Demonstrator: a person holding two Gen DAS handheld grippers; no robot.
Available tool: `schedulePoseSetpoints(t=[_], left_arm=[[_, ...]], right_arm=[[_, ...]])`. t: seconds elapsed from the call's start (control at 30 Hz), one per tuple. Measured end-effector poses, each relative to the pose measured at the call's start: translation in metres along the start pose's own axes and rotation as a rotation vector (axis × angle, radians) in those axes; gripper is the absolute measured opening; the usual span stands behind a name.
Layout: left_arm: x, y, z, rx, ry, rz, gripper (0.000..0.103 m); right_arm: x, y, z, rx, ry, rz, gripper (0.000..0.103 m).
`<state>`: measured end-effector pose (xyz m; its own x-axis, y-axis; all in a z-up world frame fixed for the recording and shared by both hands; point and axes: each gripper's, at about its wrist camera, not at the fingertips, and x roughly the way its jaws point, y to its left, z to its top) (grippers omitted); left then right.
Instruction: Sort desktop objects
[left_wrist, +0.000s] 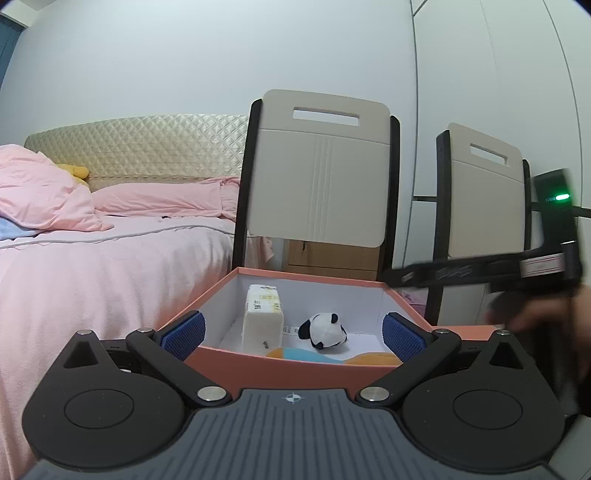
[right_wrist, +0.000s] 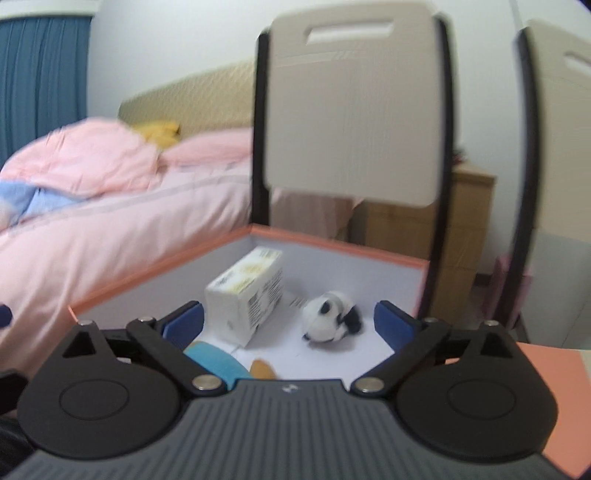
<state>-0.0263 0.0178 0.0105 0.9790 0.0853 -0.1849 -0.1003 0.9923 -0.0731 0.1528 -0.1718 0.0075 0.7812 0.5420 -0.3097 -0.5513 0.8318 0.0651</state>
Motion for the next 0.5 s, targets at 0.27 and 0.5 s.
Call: schedulePoseSetpoints(t=[0.27, 0.5], left_arm=[[-0.001, -0.003, -0.002, 0.011, -0.005, -0.009, 0.103], [0.0, -0.009, -0.004, 0.029, -0.003, 0.002, 0.103]], right_arm=[[-0.092, -0.012, -0.024, 0.06, -0.193, -0.131, 0.103], [-0.132, -0.017, -0.068, 0.124, -0.244, -0.209, 0.103]])
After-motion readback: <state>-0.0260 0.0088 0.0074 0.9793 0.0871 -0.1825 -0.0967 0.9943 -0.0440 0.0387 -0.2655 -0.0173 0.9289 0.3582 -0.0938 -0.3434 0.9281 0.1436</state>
